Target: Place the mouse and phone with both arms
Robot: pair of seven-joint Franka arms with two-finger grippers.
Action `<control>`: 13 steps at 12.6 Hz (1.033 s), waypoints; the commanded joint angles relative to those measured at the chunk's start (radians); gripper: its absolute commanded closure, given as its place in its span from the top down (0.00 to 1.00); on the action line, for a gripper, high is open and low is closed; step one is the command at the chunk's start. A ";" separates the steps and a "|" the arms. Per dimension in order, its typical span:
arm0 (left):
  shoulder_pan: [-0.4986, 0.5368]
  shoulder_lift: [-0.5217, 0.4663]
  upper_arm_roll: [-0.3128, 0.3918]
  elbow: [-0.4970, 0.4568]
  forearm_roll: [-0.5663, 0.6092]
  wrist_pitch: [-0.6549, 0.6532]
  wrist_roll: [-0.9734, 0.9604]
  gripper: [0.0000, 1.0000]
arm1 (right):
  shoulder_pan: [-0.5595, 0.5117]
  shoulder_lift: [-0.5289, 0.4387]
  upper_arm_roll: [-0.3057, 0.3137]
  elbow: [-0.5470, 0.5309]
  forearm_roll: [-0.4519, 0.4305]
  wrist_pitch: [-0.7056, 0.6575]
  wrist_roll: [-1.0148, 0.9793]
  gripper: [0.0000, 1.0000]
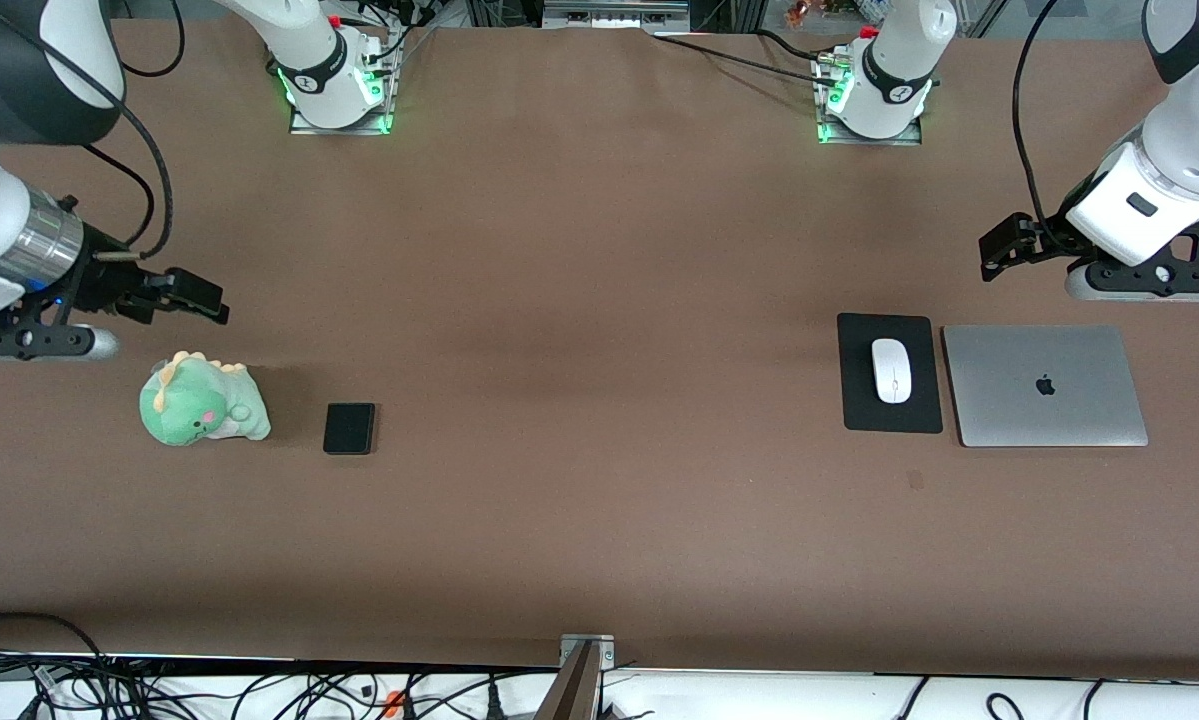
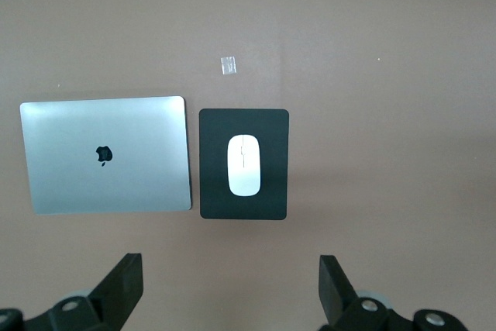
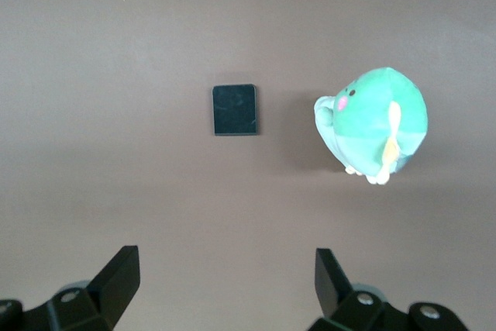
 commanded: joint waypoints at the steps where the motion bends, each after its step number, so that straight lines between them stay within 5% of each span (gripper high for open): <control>1: 0.003 -0.001 -0.001 0.005 -0.022 -0.010 -0.004 1.00 | -0.001 -0.021 0.012 -0.021 -0.024 -0.013 -0.007 1.00; 13: 0.004 -0.001 -0.001 0.005 -0.022 -0.013 -0.003 1.00 | -0.027 -0.073 0.050 -0.022 -0.057 -0.045 -0.020 1.00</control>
